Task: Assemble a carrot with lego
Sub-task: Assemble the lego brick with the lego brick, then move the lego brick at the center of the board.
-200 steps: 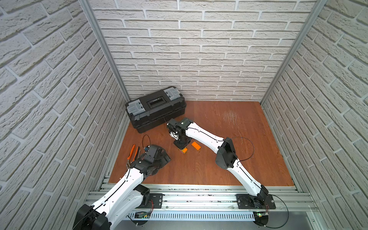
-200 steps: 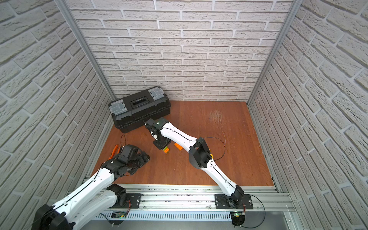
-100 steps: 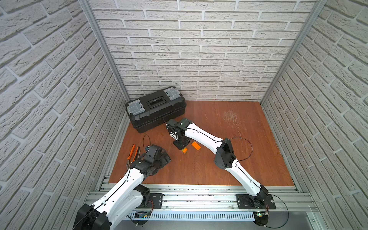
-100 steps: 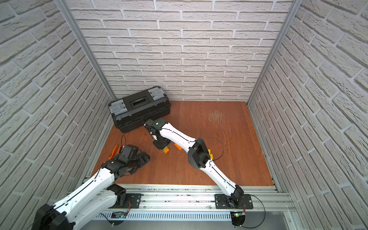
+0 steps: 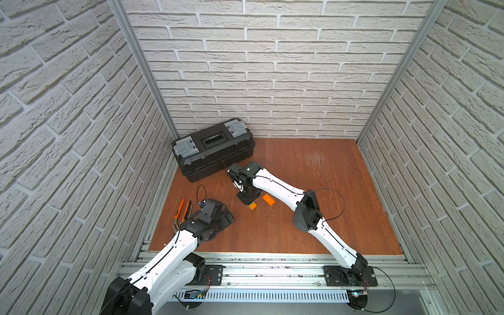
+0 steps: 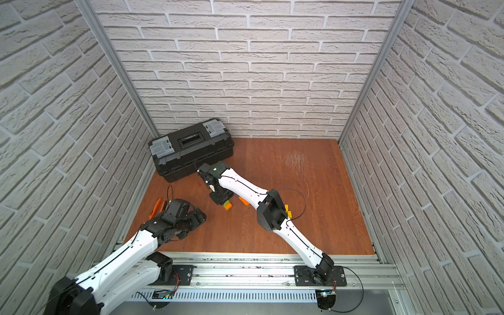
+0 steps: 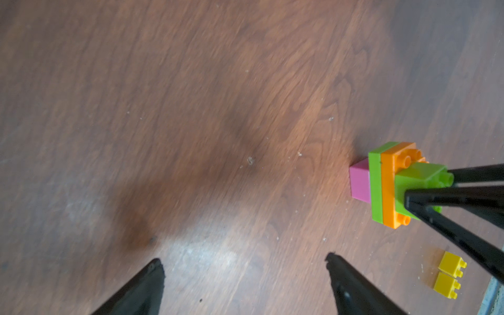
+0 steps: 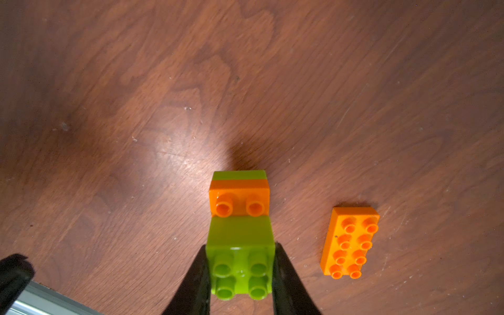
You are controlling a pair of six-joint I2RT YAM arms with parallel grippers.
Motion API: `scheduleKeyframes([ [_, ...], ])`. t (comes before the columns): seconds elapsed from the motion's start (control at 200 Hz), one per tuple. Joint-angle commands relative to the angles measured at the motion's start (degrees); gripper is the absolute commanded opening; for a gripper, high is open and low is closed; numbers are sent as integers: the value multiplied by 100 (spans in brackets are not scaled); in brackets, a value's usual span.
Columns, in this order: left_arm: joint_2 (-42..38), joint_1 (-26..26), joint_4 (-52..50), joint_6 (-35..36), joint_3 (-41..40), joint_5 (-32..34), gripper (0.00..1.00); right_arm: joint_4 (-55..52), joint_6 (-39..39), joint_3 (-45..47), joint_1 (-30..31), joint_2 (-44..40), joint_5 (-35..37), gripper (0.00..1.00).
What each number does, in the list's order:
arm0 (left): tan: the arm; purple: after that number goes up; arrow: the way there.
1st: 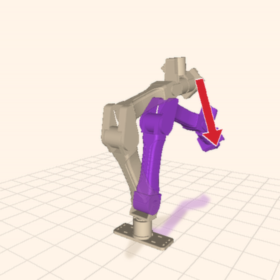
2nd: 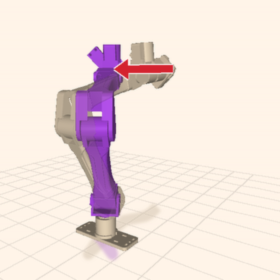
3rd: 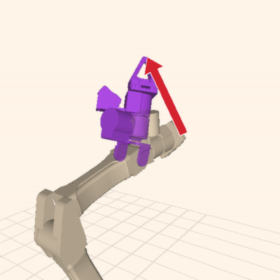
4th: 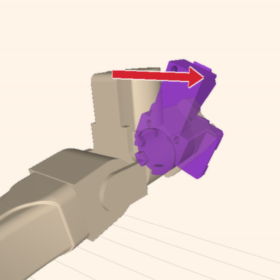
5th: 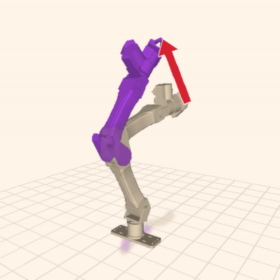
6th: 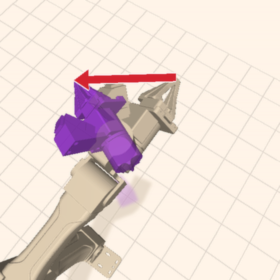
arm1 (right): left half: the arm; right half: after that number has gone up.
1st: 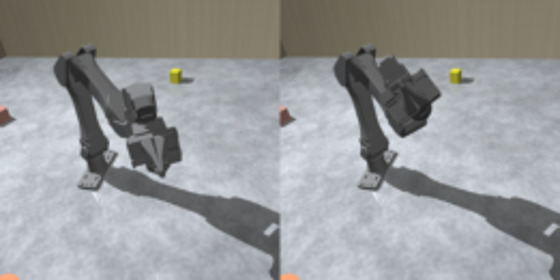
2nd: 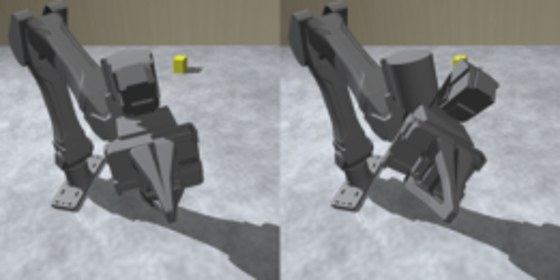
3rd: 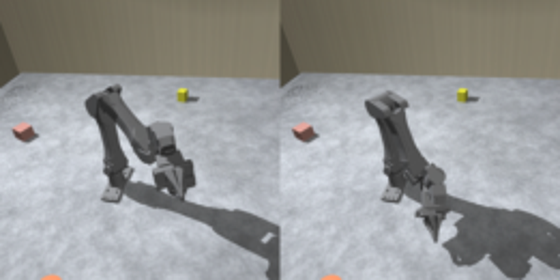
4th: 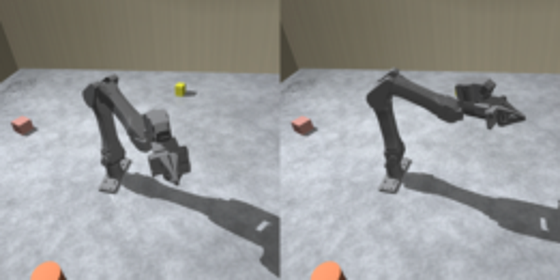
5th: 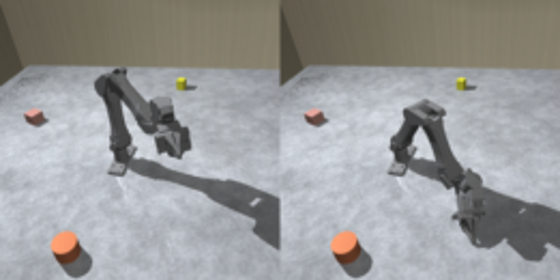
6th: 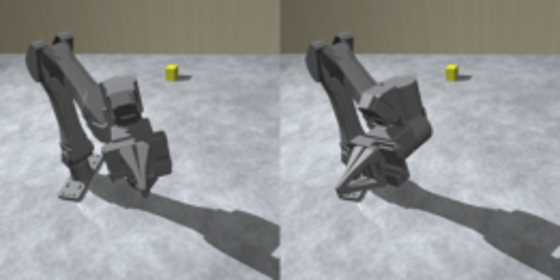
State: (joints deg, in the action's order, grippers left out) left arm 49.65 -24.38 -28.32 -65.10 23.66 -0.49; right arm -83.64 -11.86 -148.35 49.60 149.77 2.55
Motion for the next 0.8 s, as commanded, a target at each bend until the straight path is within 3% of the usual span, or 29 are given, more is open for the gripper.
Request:
scheduleKeyframes([
  [0.0, -43, 32, 144, 85, -68, -27, 95, -625, -176, 612, -6, 1149, -50, 19],
  [0.09, -30, 32, 141, 86, -63, -30, 95, -555, -158, 667, -3, 1043, -129, 19],
  [0.385, -121, 38, 29, 77, -32, -46, 96, -489, 16, 1244, -12, 633, -172, 3],
  [0.795, -124, 33, -31, 57, 7, -91, 96, -358, 428, 2572, -13, -439, -25, 2],
])
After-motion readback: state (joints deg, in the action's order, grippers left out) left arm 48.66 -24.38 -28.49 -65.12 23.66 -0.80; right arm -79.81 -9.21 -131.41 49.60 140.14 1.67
